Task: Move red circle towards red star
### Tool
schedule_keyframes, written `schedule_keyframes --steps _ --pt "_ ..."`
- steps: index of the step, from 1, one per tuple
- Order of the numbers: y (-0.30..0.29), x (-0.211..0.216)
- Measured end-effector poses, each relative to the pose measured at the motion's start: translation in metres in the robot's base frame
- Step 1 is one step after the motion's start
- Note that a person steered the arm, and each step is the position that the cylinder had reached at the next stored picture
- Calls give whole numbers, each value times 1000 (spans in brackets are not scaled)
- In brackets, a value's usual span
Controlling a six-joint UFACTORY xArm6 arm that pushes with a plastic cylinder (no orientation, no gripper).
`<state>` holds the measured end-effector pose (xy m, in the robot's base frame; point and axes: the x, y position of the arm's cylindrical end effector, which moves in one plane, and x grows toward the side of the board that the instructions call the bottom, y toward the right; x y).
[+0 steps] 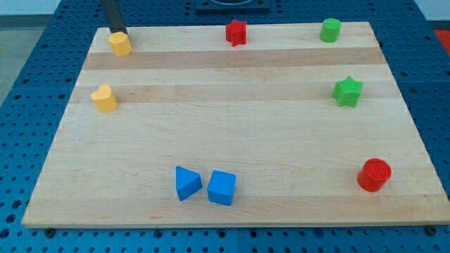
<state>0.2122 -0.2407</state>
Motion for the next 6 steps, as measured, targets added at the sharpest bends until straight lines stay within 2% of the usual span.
schedule_keyframes --steps 4,6 --pt "-3 5" --pt "-11 24"
